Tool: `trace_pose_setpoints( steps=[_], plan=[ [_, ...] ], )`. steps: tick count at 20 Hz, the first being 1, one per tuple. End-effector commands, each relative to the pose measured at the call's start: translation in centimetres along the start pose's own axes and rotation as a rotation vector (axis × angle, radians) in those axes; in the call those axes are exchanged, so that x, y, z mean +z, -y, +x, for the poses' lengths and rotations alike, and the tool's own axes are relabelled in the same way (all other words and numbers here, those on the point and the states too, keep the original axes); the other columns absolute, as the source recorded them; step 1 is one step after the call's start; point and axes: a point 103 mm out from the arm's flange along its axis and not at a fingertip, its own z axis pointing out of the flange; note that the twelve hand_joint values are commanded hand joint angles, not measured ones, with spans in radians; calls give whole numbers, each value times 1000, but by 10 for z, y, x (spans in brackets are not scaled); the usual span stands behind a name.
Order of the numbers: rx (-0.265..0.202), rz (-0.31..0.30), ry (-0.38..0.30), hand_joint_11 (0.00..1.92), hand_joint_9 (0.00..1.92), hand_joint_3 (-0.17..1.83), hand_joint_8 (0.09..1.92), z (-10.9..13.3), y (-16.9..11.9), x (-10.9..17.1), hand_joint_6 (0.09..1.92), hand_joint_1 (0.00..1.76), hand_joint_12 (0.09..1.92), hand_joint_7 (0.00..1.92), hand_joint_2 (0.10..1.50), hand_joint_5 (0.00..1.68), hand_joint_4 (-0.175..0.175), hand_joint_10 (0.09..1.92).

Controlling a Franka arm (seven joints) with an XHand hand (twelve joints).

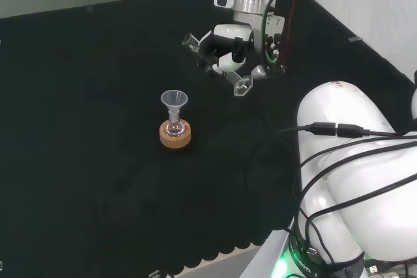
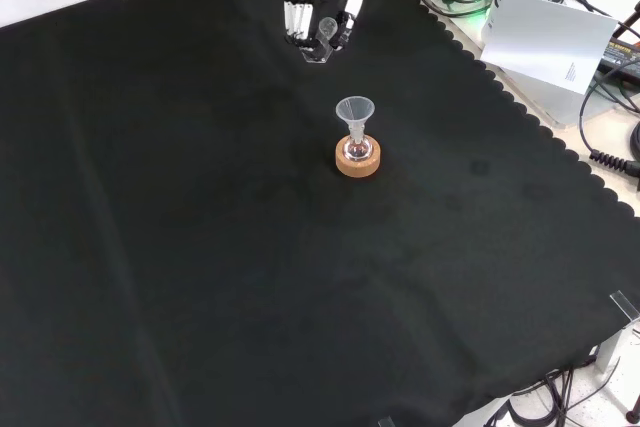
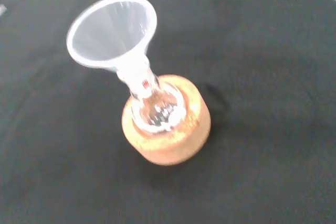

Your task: Put the graduated cylinder back on the table.

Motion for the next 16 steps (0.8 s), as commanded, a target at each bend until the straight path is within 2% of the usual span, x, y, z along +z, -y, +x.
trace_pose_setpoints(
  steps=[1,8,11,16],
  plan=[
    [-23,-80,-77,983,1114,4,1370,-10,-12,0,921,1325,881,763,1224,871,-65,511],
    [-50,-213,-203,982,1111,4,1372,-35,-41,1,923,1325,883,763,1224,871,-65,515],
    [-78,-261,-246,982,1109,3,1372,-42,-57,6,924,1325,884,763,1224,871,-65,516],
    [-108,-299,-301,981,1106,3,1371,-52,-80,16,924,1325,885,763,1224,871,-65,516]
  ],
)
